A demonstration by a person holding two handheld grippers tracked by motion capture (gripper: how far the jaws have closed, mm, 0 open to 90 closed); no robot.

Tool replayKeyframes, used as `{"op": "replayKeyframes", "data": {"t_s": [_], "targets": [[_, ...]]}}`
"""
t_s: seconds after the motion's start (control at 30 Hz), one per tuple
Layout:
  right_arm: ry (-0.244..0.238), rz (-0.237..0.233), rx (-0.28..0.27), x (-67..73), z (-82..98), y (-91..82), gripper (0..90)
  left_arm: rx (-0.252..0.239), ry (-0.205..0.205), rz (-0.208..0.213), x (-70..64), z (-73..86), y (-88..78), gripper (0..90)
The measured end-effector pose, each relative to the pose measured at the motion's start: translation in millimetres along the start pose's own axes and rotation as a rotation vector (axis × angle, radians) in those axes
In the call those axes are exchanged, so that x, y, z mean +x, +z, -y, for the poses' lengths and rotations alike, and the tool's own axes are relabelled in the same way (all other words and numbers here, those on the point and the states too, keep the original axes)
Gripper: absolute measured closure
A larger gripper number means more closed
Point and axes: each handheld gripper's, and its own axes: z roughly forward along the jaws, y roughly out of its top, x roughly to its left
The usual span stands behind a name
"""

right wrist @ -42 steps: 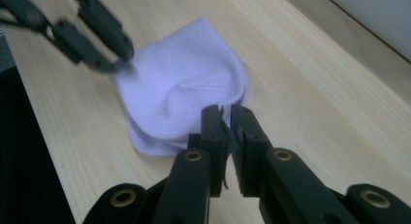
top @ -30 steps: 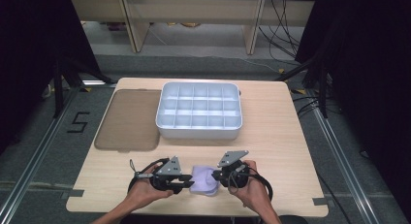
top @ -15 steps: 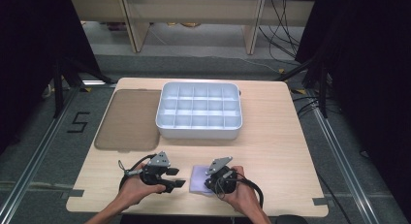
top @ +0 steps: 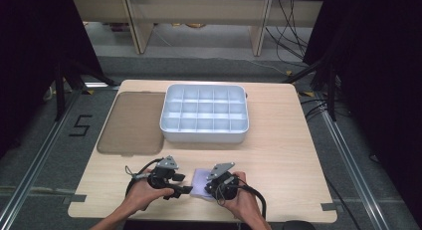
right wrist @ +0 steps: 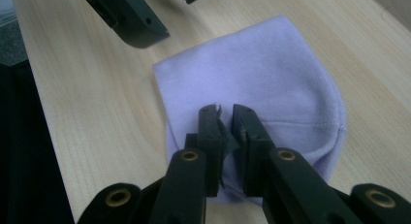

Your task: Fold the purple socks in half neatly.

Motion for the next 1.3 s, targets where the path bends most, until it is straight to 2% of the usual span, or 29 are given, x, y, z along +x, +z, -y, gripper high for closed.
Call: {"op": "replayKeyframes", "data": {"t_s": [0.07,0.13,0.2,0.23,0.27,0.43,0.47,0.5,0.53,0.6,0.67,0.7,0.77,0.83,0.87,0.93,0.97,1.03,1.07,1.1,1.13,1.23,1.3], "targets": [[-0.002,0.000,-0.006,-0.3,0.4,0.0,82.0,0.016,0.001,0.004,-0.2,-1.1,4.4,44.5],[0.004,0.005,-0.013,0.2,1.0,0.4,81.8,0.009,-0.004,0.016,-1.0,-1.3,6.6,45.5],[-0.012,-0.007,-0.011,-0.6,1.4,-0.1,81.6,0.021,-0.005,0.014,-2.5,-1.3,9.3,46.7],[0.019,0.002,-0.017,1.5,2.5,-0.9,81.6,0.025,0.004,0.017,-3.1,-1.4,10.7,47.2],[0.016,0.007,-0.017,1.4,2.7,-1.0,81.5,0.026,-0.003,0.017,-4.3,-1.3,12.5,47.4],[-0.001,0.003,-0.015,0.4,2.9,-2.4,81.3,0.016,0.033,-0.004,-7.6,-2.4,16.2,52.2],[-0.003,0.005,-0.014,0.4,2.9,-2.2,81.2,0.010,0.029,-0.002,-9.0,-2.1,17.5,54.9],[-0.004,0.012,-0.012,0.8,2.9,-2.2,81.2,0.014,0.051,-0.006,-8.7,-2.5,17.8,57.7],[-0.010,0.005,-0.014,0.3,2.8,-1.7,81.2,0.004,0.046,-0.002,-11.0,-2.2,19.0,60.9],[-0.008,0.007,-0.014,0.5,3.1,-2.5,81.2,-0.009,0.065,0.008,-10.0,-1.9,21.0,68.9],[-0.011,0.021,-0.029,-0.1,3.8,-0.8,81.2,-0.033,0.045,0.018,-8.6,-0.9,21.7,75.2],[-0.013,0.004,-0.018,-0.4,3.8,-2.7,81.2,-0.041,0.047,0.019,-7.4,-0.4,21.3,77.5],[-0.008,0.009,-0.023,-0.6,4.0,-4.4,81.2,-0.052,0.053,0.018,-7.3,-0.1,20.7,80.8],[-0.005,0.006,-0.032,-0.8,3.6,-5.7,81.3,-0.048,0.077,0.013,-7.0,-0.5,19.6,82.2],[0.006,0.006,-0.058,1.1,2.7,-6.7,82.4,-0.054,0.063,0.010,-8.8,-0.2,19.7,82.7],[0.007,-0.007,-0.050,1.5,2.0,-8.8,83.4,-0.051,0.087,0.005,-9.0,-1.1,18.3,82.8],[-0.020,-0.016,-0.062,1.9,1.0,-8.4,85.4,-0.047,0.102,0.004,-8.8,-1.8,17.4,82.9],[-0.027,-0.007,-0.073,5.1,-0.5,-8.1,88.3,-0.037,0.129,-0.018,-8.7,-3.1,14.6,83.0],[-0.034,-0.008,-0.070,6.0,-1.7,-8.9,89.3,-0.040,0.126,-0.016,-9.4,-3.3,14.3,83.1],[-0.025,-0.010,-0.084,8.2,-2.2,-7.5,89.5,-0.038,0.140,-0.022,-9.2,-4.2,12.3,83.1],[-0.051,-0.024,-0.085,8.0,-3.9,-6.4,89.6,-0.043,0.130,-0.013,-9.8,-4.5,11.4,83.2],[-0.056,-0.035,-0.093,10.2,-6.9,-1.0,89.6,-0.037,0.129,-0.019,-9.3,-4.9,8.7,83.4],[-0.031,-0.040,-0.077,12.1,-8.4,1.1,89.7,-0.033,0.150,-0.024,-7.1,-5.1,7.5,83.5]]}}
